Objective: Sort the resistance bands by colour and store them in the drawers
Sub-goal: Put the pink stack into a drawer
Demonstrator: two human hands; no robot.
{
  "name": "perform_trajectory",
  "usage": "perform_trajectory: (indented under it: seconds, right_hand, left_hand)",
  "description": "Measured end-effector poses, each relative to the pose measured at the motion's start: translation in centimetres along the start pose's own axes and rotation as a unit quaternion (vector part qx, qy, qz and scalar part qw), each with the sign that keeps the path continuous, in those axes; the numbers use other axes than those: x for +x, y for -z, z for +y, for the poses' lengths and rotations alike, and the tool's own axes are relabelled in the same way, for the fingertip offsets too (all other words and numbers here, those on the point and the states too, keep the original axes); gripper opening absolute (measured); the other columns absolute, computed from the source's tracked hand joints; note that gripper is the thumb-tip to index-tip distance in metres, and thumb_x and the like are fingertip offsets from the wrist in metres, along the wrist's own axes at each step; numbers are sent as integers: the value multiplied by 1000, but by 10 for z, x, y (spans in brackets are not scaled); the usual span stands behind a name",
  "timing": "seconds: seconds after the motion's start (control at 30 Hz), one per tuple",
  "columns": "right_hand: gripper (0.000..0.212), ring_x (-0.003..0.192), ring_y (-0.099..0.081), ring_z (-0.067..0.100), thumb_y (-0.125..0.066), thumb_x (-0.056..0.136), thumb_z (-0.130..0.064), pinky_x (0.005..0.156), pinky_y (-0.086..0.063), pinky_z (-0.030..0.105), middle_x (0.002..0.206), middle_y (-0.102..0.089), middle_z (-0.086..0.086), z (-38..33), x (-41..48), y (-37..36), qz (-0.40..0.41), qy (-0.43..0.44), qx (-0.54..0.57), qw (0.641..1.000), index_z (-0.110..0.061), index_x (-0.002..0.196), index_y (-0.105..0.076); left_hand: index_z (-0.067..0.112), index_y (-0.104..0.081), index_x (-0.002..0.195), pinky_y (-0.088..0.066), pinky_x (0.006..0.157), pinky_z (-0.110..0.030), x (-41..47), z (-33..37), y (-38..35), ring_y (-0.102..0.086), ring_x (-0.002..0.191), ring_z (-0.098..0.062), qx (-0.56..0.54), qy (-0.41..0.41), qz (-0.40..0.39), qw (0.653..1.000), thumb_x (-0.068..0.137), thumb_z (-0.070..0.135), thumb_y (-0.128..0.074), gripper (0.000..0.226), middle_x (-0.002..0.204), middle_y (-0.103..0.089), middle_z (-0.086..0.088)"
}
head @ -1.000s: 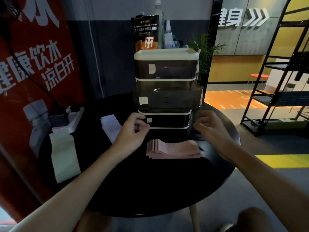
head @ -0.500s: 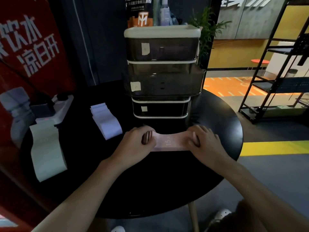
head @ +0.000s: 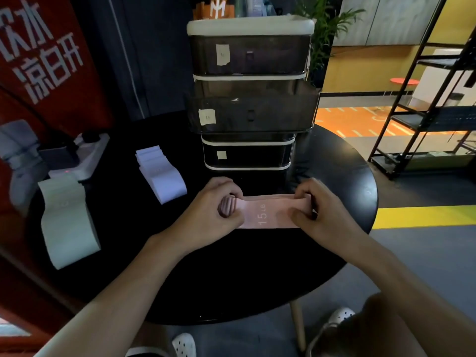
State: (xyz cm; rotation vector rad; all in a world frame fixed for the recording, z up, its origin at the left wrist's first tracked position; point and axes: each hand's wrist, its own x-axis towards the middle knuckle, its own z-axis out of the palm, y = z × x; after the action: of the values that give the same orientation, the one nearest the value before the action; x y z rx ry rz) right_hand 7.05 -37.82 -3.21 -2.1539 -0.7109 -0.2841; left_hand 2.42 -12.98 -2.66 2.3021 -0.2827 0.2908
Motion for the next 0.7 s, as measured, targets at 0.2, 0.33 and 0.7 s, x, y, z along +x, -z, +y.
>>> perform_trajectory:
  seconds: [0.2, 0.33, 0.7]
  right_hand:
    - [40, 99, -56, 5, -69, 82, -10, 83, -39, 6, 111, -54, -7, 1, -2, -1, -35, -8, -14, 999, -25, 118, -60]
    - [34, 93, -58, -4, -67, 84, -10, 77, -43, 7, 100, -58, -21, -2, -4, 1, -30, -18, -8, 999, -28, 112, -60]
    - [40, 99, -56, -4, -69, 85, -16, 78, -43, 5, 107, -56, -23, 1, -4, -1, -31, -6, 17, 999, -36, 114, -50]
  left_hand:
    - [28, -55, 93, -39, 68, -26, -5, 9, -1, -53, 81, -7, 62, -31, -2, 998, 78, 29, -68, 20, 85, -55, 9]
    - [32, -53, 103, -46, 80, -25, -9, 8, 2, -56, 94, -7, 35, -49, 0, 998, 81, 29, -69, 27, 99, -57, 13]
    - [9, -61, 126, -35, 93, -6, -9, -2, 0, -51, 108, 1, 73, -82, 18, 994, 87, 33, -62, 46, 117, -43, 9]
